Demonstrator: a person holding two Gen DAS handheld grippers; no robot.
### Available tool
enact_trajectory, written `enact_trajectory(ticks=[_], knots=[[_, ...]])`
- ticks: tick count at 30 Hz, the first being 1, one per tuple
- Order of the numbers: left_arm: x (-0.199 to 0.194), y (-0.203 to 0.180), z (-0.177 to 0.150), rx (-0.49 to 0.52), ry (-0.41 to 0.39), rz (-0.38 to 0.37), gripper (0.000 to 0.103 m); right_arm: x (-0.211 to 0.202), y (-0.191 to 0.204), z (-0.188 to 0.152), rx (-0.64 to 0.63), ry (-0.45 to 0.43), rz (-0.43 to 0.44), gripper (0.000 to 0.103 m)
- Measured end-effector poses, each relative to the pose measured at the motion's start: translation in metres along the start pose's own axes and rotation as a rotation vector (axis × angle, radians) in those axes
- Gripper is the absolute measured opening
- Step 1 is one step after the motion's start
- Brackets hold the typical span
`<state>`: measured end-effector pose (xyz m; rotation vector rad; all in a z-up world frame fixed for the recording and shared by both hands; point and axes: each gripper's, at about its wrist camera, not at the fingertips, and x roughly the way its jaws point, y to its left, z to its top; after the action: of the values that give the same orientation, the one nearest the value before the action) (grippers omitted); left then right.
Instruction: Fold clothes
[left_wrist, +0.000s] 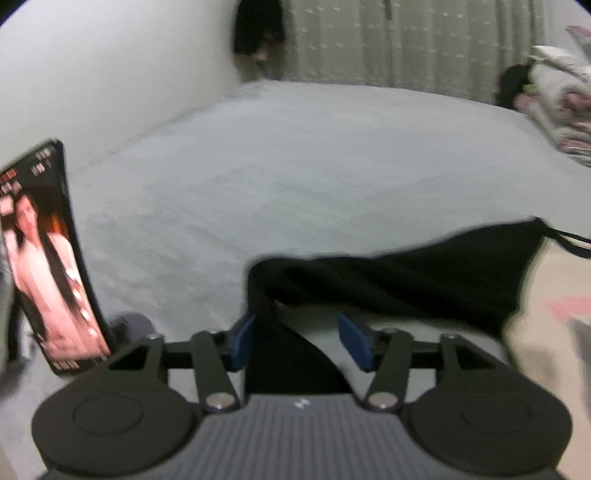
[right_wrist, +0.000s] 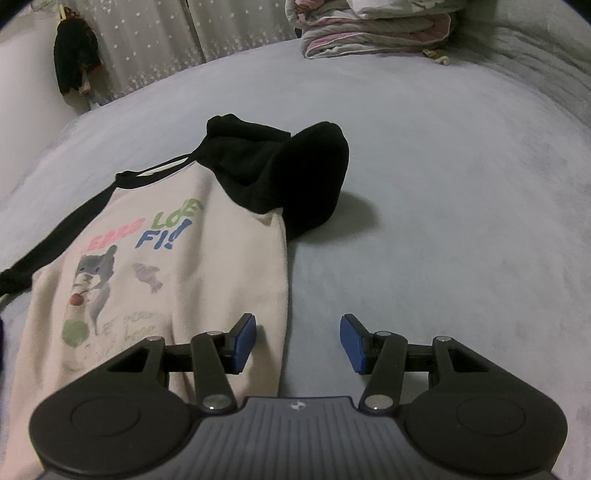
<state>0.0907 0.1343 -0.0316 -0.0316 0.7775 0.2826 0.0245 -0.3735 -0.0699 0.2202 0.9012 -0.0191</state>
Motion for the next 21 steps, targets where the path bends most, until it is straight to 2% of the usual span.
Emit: enact_trajectory(ticks=[2, 5, 14, 18, 21], knots=[[-0.006, 0.001, -0.008, -0.004, 0.037, -0.056, 0.059, -0.004, -0.004, -0.004, 0.013, 0.01, 0.025, 0.056], [-0.013, -0.005, -0.02, 0.009, 0.108, -0.144, 0.058, -0.012, -0.008, -0.008, 0.03, 0.032, 0.039, 0.056], [-0.062, 0.0, -0.066, -0.014, 0.189, -0.335, 0.058, -0.052, -0.027, -0.048, 0.115, 0.051, 0.09, 0.056], [-0.081, 0.02, -0.097, -0.139, 0.229, -0.41, 0.058, -0.084, -0.047, -0.078, 0.198, 0.013, 0.104, 0.056], [-0.093, 0.037, -0.12, -0.217, 0.216, -0.454, 0.058, -0.109, -0.056, -0.107, 0.233, -0.039, 0.141, 0.056]])
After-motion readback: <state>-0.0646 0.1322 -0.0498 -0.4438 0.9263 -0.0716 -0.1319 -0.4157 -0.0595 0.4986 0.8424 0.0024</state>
